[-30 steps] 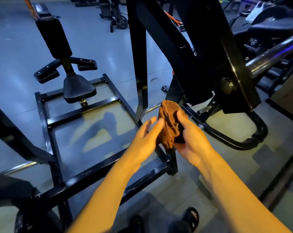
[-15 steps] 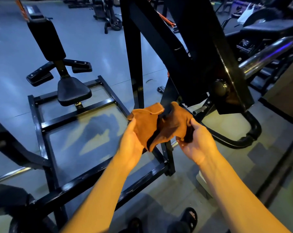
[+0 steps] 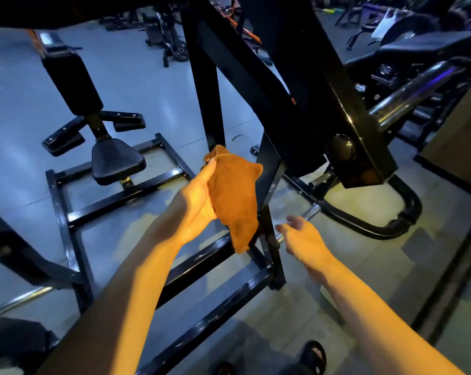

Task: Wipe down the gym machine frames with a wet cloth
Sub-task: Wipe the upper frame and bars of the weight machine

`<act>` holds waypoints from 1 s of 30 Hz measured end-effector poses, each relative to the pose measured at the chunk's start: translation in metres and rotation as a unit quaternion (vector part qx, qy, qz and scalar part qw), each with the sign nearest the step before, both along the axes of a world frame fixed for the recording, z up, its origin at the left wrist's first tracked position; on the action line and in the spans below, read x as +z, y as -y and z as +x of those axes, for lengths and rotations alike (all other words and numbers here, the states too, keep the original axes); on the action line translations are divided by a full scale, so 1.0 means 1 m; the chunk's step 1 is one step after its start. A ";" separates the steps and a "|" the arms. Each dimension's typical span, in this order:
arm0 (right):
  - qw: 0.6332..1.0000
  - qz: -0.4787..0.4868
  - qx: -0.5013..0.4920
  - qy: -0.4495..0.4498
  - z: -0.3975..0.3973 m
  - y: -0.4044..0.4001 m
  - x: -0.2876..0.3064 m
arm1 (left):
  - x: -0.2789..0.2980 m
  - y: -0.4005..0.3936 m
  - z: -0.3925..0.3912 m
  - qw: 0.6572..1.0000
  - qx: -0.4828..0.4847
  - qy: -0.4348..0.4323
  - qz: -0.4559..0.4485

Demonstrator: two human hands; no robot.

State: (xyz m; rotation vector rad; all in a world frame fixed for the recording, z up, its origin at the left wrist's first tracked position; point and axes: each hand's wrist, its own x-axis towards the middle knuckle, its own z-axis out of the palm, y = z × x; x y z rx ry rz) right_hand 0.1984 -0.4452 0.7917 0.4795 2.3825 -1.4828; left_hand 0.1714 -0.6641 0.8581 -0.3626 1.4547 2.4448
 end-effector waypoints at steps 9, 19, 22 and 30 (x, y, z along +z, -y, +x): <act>0.941 -0.292 0.166 -0.030 -0.021 0.015 0.058 | 0.052 -0.001 -0.009 0.995 -0.066 -0.024 -0.074; 0.909 -0.417 -0.024 0.008 -0.016 0.025 0.065 | -0.023 0.011 -0.009 0.980 -0.095 0.173 -0.011; 0.892 -0.445 -0.064 0.046 -0.017 0.018 0.055 | -0.035 0.004 -0.001 0.981 -0.104 0.151 -0.060; 0.984 -0.154 -0.035 -0.088 -0.029 -0.004 0.031 | -0.052 -0.003 0.004 0.983 -0.034 0.077 -0.162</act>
